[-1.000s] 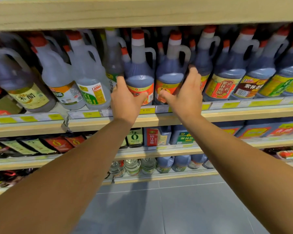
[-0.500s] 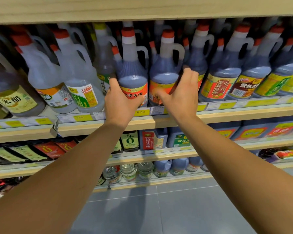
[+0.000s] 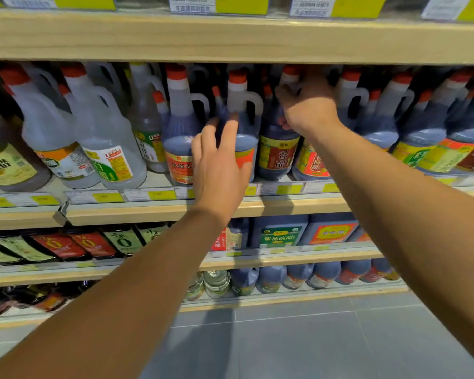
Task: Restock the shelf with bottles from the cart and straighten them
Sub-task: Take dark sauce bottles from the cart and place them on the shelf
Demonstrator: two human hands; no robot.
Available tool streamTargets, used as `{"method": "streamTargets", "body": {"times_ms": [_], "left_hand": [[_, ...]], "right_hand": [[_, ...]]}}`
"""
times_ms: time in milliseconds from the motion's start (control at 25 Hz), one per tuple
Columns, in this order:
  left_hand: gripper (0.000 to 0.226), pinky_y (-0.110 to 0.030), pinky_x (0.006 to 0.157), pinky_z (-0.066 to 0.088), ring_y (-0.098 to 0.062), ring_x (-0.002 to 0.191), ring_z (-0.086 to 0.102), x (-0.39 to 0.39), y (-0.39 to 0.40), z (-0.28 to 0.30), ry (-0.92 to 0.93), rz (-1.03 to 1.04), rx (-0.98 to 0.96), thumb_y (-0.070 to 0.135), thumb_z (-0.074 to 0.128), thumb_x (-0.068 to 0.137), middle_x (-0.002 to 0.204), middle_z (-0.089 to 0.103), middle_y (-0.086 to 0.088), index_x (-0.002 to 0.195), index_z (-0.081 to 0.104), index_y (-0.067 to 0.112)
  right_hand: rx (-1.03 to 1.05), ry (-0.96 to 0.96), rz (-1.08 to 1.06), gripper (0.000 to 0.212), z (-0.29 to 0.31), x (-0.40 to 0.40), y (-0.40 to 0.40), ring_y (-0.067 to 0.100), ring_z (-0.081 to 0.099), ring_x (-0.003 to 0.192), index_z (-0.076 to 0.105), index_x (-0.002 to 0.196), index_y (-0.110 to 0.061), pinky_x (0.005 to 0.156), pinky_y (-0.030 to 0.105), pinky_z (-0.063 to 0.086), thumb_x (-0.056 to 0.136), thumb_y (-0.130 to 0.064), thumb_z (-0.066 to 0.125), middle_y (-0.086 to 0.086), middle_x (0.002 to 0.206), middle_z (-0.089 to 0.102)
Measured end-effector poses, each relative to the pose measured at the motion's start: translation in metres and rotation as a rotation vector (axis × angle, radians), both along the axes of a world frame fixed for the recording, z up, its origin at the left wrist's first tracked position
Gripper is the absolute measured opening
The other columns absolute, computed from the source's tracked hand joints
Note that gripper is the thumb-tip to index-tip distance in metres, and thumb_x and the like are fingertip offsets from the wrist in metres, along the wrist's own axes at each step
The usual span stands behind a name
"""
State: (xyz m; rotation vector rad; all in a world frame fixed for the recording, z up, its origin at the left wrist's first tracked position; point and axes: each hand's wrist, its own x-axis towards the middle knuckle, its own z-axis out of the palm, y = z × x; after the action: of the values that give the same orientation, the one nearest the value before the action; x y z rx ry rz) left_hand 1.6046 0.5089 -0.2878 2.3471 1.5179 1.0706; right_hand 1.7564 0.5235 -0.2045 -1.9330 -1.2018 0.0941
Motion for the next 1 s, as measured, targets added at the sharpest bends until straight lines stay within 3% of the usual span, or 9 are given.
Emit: {"method": "streamTargets", "body": {"times_ms": [80,160,320,560,840,1000], "left_hand": [[0.068,-0.043,0.108,0.032,-0.032,0.136,0.020,0.008,-0.001,-0.011,0.070,0.009,0.008,0.018,0.065,0.084,0.146,0.027,-0.011,0.142,0.029,0.026],[0.070,-0.042,0.107,0.031,-0.035,0.136,0.019,0.013,-0.001,-0.017,0.113,0.047,0.030,0.016,0.063,0.084,0.146,0.026,-0.012,0.143,0.026,0.027],[0.071,-0.042,0.099,0.036,-0.037,0.123,0.031,0.017,0.008,-0.013,0.153,0.118,0.097,0.012,0.064,0.081,0.137,0.037,-0.014,0.141,0.030,0.031],[0.073,-0.042,0.097,0.040,-0.037,0.122,0.031,0.022,0.014,-0.016,0.142,0.142,0.091,0.014,0.067,0.081,0.140,0.034,-0.015,0.141,0.032,0.034],[0.076,-0.041,0.093,0.040,-0.037,0.120,0.032,0.020,0.013,-0.014,0.169,0.161,0.102,0.015,0.067,0.080,0.134,0.037,-0.015,0.141,0.027,0.036],[0.071,-0.040,0.089,0.043,-0.036,0.119,0.033,0.017,0.015,-0.015,0.194,0.167,0.119,0.019,0.067,0.082,0.128,0.044,-0.013,0.141,0.029,0.032]], "right_hand": [[-0.079,-0.024,0.000,0.050,-0.002,0.006,0.011,0.037,0.067,0.090,0.059,0.107,-0.010,0.080,0.040,0.056,0.083,-0.050,0.041,0.017,0.100,0.069],[-0.095,-0.109,-0.039,0.045,-0.001,0.006,0.011,0.036,0.062,0.105,0.059,0.111,-0.009,0.085,0.034,0.050,0.093,-0.045,0.041,0.017,0.112,0.066],[0.066,-0.161,0.014,0.033,-0.002,0.011,-0.002,0.034,0.055,0.112,0.058,0.115,-0.010,0.083,0.034,0.041,0.095,-0.033,0.047,0.012,0.119,0.063],[0.202,-0.143,0.095,0.030,-0.007,0.019,-0.007,0.032,0.058,0.108,0.061,0.114,-0.012,0.083,0.033,0.042,0.091,-0.030,0.053,0.011,0.114,0.065],[-0.031,-0.241,0.024,0.048,-0.005,0.019,0.014,0.035,0.054,0.115,0.053,0.121,-0.010,0.083,0.034,0.042,0.092,-0.048,0.049,0.015,0.125,0.058],[-0.044,-0.213,0.041,0.049,-0.001,0.019,0.022,0.035,0.056,0.112,0.057,0.115,-0.008,0.083,0.033,0.043,0.094,-0.050,0.043,0.018,0.117,0.063]]}}
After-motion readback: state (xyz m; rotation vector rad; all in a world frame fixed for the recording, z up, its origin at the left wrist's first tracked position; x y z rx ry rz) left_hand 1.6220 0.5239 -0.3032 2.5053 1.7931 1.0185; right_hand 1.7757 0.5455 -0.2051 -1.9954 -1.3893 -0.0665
